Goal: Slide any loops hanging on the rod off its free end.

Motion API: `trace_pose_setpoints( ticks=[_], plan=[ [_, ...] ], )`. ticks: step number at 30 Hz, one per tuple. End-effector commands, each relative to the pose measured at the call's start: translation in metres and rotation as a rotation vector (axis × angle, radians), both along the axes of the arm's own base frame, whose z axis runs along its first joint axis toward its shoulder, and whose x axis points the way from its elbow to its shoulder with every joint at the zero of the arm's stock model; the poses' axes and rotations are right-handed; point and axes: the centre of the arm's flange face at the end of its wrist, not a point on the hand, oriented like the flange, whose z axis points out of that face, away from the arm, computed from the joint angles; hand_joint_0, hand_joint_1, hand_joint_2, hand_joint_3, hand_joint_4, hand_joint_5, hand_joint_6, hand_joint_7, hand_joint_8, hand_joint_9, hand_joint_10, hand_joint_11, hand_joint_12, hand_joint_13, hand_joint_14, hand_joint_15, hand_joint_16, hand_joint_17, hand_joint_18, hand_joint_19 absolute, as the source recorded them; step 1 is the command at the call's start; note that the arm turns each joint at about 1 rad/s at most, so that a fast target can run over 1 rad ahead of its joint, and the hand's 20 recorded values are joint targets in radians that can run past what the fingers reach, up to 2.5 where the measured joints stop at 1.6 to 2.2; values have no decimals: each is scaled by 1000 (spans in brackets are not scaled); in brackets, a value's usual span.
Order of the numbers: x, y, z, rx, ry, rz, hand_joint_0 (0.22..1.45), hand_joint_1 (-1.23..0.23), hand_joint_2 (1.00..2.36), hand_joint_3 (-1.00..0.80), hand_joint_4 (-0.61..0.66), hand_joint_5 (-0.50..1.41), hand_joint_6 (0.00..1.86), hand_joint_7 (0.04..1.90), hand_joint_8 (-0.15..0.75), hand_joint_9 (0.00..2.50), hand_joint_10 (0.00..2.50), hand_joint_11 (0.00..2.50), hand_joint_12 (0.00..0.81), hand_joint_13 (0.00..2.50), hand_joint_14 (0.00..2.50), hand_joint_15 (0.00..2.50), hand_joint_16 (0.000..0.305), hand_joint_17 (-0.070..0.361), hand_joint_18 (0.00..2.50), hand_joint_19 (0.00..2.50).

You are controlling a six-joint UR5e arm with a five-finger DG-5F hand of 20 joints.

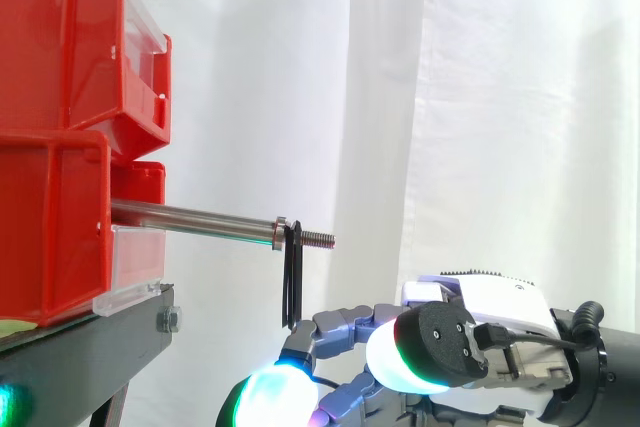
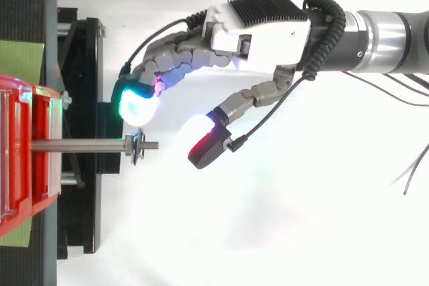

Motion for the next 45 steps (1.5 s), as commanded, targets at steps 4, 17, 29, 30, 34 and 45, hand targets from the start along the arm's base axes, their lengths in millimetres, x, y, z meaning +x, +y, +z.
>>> trace_pose_setpoints(
  ticks=[4,17,29,30,34,45],
  plan=[
    [1,3,1,3,-3,4,534,-548,1006,-427,256,-179,504,1016,258,714,4,131,244,612,0,0,38,87,521,96],
    [11,11,14,13,-20,15,534,-557,1006,-432,252,-169,503,1072,260,710,4,132,246,607,0,0,38,86,517,101],
    [13,24,15,34,-24,18,536,-565,1007,-433,251,-160,503,1107,260,714,4,135,242,614,0,0,38,86,524,108],
    [14,25,17,41,-26,18,537,-565,1006,-434,252,-159,504,1108,256,715,4,130,240,614,0,0,38,86,526,107],
    [21,27,28,62,-38,22,538,-566,1005,-436,255,-156,503,1110,258,717,4,137,240,617,0,0,38,86,528,107],
    [23,30,31,63,-17,28,538,-571,1005,-434,211,-142,503,1289,260,723,5,143,238,630,0,0,38,86,539,116]
  ],
)
